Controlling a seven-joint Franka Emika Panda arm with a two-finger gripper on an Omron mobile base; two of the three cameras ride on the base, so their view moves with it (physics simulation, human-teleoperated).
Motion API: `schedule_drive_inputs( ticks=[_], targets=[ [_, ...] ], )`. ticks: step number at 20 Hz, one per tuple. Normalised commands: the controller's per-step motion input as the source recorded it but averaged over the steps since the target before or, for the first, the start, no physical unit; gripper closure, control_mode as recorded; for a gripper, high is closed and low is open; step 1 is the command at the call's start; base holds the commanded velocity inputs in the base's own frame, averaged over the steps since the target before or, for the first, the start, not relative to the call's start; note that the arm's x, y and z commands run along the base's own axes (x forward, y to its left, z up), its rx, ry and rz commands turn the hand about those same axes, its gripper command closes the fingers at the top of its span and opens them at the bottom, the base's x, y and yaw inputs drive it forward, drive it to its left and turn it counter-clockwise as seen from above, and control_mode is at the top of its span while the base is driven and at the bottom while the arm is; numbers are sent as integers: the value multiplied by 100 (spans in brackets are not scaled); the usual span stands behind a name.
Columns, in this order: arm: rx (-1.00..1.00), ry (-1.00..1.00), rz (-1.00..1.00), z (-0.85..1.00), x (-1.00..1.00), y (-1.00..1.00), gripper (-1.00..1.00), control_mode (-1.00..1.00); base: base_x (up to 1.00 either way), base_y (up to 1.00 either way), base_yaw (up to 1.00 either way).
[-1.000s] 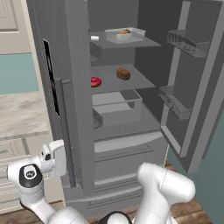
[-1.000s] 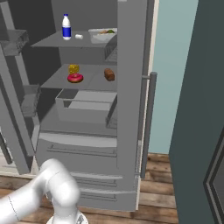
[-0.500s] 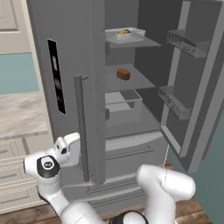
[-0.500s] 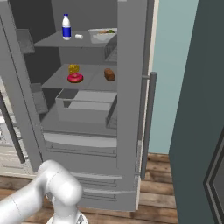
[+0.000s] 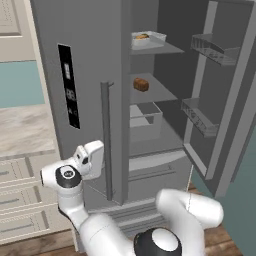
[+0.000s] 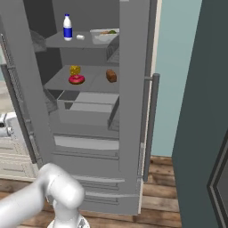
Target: Place the tupperware on the top shelf of the fridge. Make space for the tupperware among the existing items by rearranging them on the shelves if needed. Close the fridge door when finished.
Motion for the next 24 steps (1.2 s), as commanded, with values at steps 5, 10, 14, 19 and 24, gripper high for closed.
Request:
schedule_drive_inputs(
  ticks=[5, 10, 14, 19, 24],
  targets=[
    [2, 0, 3, 70, 40, -30, -100, -100, 0, 0, 0],
    [2, 0, 5, 58, 47, -31, -100, -100, 0, 0, 0],
    [2, 0, 9, 39, 62, -30, -100, -100, 0, 0, 0],
    [1, 0, 10, 31, 60, -29, -100, -100, 0, 0, 0],
    [0, 0, 9, 17, 55, -25, -100, -100, 0, 0, 0]
  ],
)
